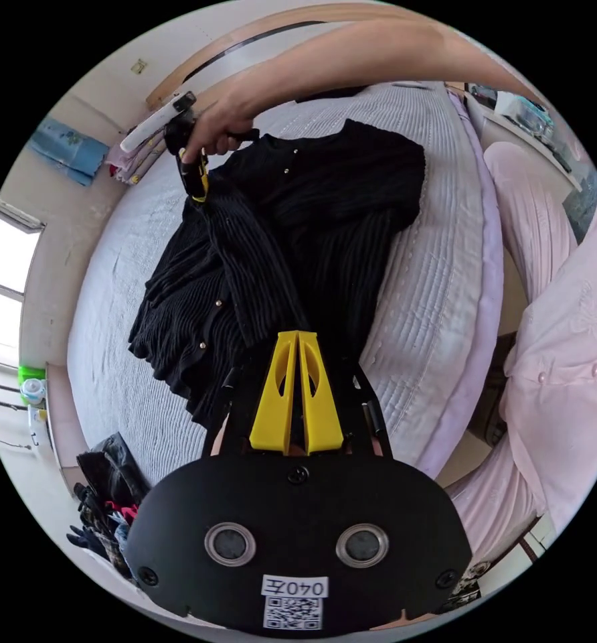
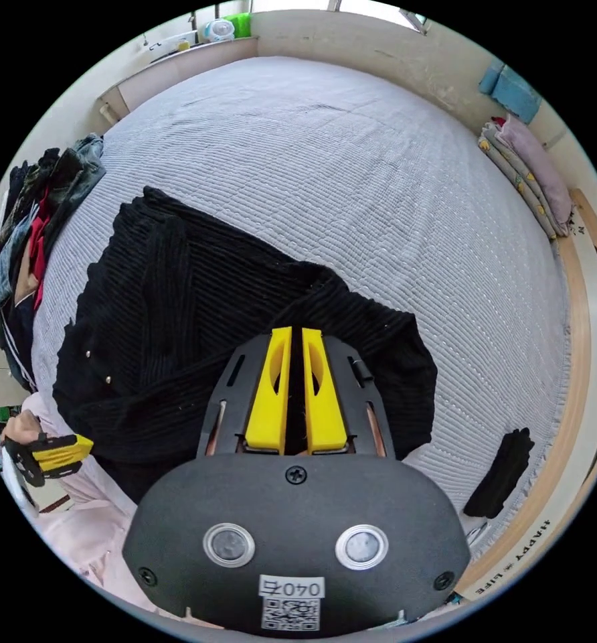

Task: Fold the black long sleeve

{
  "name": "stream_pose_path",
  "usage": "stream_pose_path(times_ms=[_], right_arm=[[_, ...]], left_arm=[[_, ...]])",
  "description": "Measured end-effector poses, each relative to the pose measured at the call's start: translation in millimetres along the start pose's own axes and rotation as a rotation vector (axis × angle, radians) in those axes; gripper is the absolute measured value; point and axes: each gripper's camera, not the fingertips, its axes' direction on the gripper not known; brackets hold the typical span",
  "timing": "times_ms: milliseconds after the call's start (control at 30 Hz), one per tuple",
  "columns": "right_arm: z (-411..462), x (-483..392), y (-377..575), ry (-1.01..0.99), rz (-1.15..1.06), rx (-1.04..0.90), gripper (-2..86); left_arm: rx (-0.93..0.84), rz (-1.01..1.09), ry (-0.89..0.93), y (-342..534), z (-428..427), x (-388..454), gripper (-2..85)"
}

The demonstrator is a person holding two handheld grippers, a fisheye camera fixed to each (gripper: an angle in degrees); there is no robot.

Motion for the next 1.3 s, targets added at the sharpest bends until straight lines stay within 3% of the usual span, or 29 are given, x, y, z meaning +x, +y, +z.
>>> stream_pose_path(times_ms=[133, 267, 367, 467, 633, 733, 1000, 1300], right_arm=[[-46, -31, 62, 0.034, -0.112, 0.151, 6.4], [-48, -83, 120, -0.064, -0.236, 0.215, 0.1], [-33, -121, 141, -0.193, -0.322, 0.193, -0.8], [-12, -155, 152, -0.236, -0.392, 0.168, -0.9], [46, -183, 157, -0.24, -0.508, -0.018, -0.8], [40, -174, 162, -0.251, -0.487, 0.008, 0.0], [16, -221, 178, -0.213, -0.597, 0.219, 5.6], [71, -299, 181, -0.054, -0.674, 0.268, 9.5]], left_arm=[[0.013, -0.074, -0.003, 22, -9, -11, -0.9], [0.064, -0.145, 0.028, 24, -2, -16, -0.9], [0.06, -0.148, 0.057, 11, 15, -14, -0.9], [-0.059, -0.147, 0.076, 3, 44, -12, -0.9], [-0.007, -0.177, 0.03, 18, 24, -18, -0.9], [0.016, -0.243, -0.018, 42, 5, -37, -0.9], [-0.005, -0.433, -0.116, 48, 13, -167, -0.9], [0.02, -0.675, -0.014, 8, 75, -299, 1.0]])
